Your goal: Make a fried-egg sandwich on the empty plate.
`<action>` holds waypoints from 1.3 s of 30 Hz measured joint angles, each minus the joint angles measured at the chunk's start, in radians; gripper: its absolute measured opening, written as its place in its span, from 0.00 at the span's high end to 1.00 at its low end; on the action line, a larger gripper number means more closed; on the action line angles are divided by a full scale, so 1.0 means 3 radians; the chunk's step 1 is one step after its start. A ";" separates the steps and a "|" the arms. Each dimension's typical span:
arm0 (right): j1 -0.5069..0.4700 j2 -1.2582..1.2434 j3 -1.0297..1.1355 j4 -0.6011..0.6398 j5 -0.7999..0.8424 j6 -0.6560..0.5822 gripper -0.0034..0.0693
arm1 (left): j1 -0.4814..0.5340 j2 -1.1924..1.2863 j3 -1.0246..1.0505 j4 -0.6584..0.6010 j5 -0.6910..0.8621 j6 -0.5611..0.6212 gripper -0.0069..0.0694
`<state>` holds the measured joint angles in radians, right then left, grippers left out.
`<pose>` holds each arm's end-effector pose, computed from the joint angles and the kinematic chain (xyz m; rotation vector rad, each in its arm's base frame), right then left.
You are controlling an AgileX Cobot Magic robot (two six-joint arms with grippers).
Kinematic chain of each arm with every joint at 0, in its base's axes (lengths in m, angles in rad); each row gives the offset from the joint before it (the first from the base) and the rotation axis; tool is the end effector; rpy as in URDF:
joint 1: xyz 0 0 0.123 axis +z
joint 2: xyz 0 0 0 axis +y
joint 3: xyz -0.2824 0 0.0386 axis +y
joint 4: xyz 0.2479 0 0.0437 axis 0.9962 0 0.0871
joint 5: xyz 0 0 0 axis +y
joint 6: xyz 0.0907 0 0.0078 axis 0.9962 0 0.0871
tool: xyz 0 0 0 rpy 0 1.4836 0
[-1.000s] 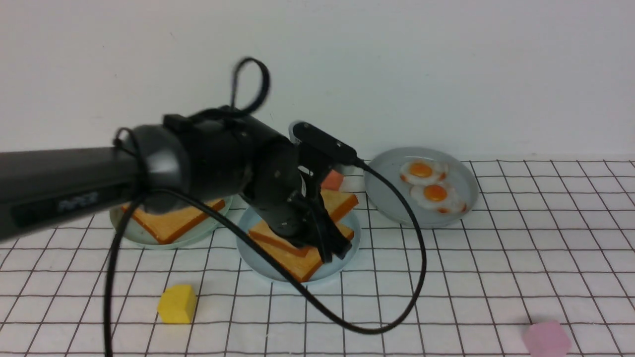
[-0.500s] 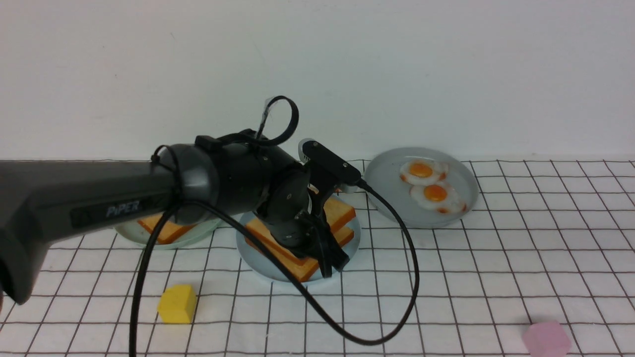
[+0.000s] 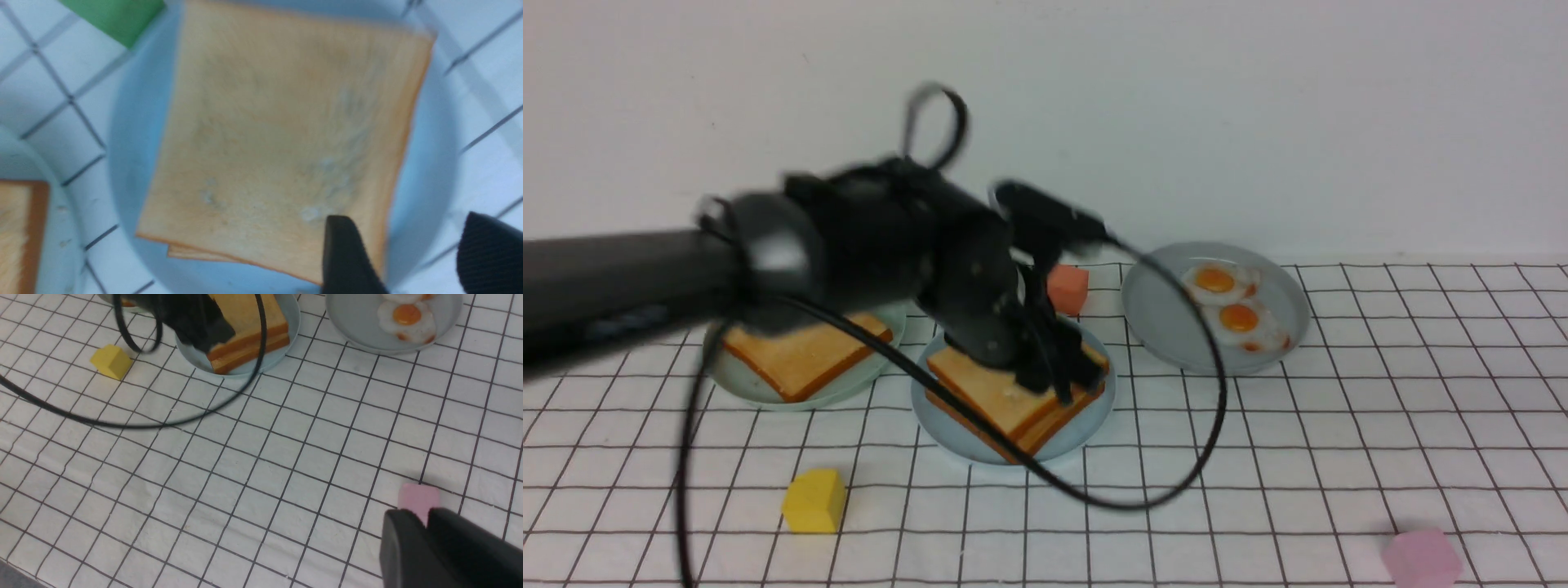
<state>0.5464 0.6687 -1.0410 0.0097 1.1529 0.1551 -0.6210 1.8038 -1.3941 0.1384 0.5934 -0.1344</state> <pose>0.0742 0.0461 0.4010 -0.4460 2.2493 0.3812 0.3319 -0.2288 0.2584 0.7053 2.3848 -0.1766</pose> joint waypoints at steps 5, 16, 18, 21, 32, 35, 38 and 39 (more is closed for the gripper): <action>0.0000 -0.0032 0.0000 0.0000 0.0073 0.0021 0.81 | 0.0000 -0.0936 -0.0006 -0.0306 0.0252 -0.0188 0.83; 0.0000 -0.0549 0.0038 -0.0524 0.0319 0.0500 0.89 | 0.0000 -0.3503 0.2080 -0.0543 -0.0282 -0.0136 0.93; 0.0000 -0.0646 0.0100 -0.0608 0.0319 0.0610 0.93 | 0.0000 -0.3885 0.2404 -0.0613 -0.0480 -0.0136 0.93; 0.0000 -0.0863 0.0348 -0.0768 0.0259 0.0849 0.97 | 0.0000 -0.4568 0.3051 -0.0711 -0.0919 -0.0136 0.93; 0.0000 -0.1164 0.1135 -0.0967 -0.0335 0.1461 0.97 | 0.0000 -0.6017 0.4083 -0.0733 -0.1526 -0.0134 0.93; 0.0000 -0.1164 0.1176 -0.0967 -0.0449 0.1578 0.97 | 0.0000 -0.6045 0.4176 -0.0733 -0.1525 -0.0134 0.93; 0.0000 -0.1164 0.1183 -0.0982 -0.0440 0.1610 0.97 | 0.0000 -0.6045 0.4242 -0.0733 -0.1477 -0.0134 0.93; 0.0000 -0.1164 0.1186 -0.0982 -0.0430 0.1613 0.97 | 0.0000 -0.6046 0.4256 -0.0733 -0.1457 -0.0132 0.93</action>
<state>0.5464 0.3195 -0.6851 -0.2849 1.0240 0.6391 -0.6210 -0.0100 -0.1172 -0.0816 0.1564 -0.1741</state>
